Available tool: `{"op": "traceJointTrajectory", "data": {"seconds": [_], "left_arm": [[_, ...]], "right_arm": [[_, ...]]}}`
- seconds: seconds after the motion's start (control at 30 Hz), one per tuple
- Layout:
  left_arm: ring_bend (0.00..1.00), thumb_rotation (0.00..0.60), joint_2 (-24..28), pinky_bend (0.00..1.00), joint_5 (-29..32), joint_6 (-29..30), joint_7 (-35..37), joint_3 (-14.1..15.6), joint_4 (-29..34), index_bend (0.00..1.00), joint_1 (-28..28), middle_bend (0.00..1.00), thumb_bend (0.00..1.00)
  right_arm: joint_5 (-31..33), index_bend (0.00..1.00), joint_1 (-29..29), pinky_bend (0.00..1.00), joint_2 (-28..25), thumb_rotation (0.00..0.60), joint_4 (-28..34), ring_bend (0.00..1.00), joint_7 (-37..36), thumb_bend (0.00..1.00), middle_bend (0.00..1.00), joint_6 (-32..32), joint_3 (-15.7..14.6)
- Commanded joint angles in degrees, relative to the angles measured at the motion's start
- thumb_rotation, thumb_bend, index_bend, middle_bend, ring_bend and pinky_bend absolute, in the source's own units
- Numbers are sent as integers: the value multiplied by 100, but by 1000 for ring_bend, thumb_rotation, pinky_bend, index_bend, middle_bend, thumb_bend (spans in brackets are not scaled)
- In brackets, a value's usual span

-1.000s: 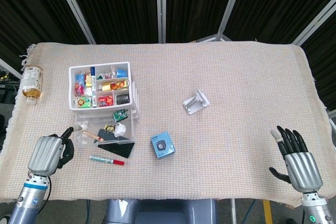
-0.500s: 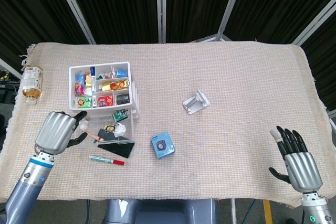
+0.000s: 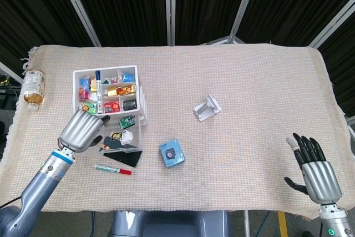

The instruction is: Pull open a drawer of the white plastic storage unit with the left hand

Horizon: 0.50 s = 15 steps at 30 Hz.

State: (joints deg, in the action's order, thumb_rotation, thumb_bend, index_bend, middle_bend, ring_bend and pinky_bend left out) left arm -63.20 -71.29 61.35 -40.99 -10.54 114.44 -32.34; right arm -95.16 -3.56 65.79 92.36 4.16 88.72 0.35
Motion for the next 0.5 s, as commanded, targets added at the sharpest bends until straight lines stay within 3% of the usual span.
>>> {"op": "traceJointTrajectory", "data": {"seconds": [0.03,0.5], "left_arm": [[921,600,-113,761,32,-99,-107,51,-75,481,-146,983,231],[921,600,-590,762,631,-274,-639,174,-285,451,-662,983,231]], "right_arm": [[14,0,-2,0,-18,600,10,0,-31,13,0,-2,8],[41,0,8,0,-164,600,81,0,-306,13,0,56,42]]}}
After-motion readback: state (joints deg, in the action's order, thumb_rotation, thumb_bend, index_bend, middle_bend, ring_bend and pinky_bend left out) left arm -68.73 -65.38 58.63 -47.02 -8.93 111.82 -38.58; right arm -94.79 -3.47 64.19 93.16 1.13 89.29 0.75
